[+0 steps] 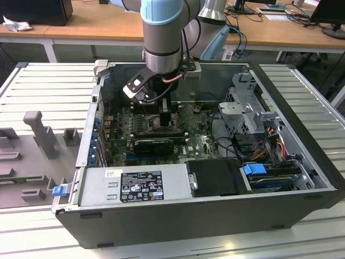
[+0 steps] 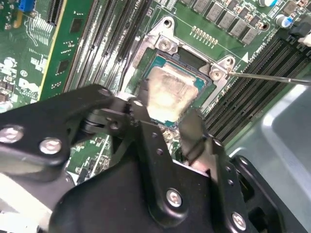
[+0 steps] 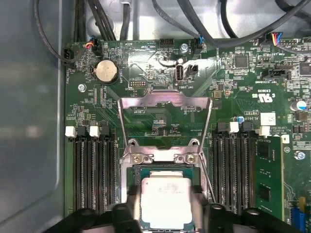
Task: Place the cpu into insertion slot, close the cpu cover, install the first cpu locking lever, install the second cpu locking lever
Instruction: 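Place the cpu into insertion slot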
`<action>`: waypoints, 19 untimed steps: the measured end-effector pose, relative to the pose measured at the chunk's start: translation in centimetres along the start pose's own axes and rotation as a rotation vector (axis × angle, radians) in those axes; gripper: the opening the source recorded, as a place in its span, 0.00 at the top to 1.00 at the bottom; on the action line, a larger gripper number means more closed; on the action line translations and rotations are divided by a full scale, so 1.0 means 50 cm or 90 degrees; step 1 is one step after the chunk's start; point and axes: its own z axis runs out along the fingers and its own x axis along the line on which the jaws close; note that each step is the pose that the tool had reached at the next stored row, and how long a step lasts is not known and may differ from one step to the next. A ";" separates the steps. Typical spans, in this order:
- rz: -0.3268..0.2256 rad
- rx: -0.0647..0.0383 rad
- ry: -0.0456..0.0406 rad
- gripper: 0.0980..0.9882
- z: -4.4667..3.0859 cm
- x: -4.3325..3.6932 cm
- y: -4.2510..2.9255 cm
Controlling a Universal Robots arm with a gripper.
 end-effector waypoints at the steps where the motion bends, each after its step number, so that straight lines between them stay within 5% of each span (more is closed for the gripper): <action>1: 0.000 0.000 -0.0007 0.59 -0.001 0.000 0.000; 6: 0.000 0.000 -0.0012 0.99 -0.008 0.000 0.000; 19: 0.000 0.000 -0.0011 0.99 -0.024 0.001 0.001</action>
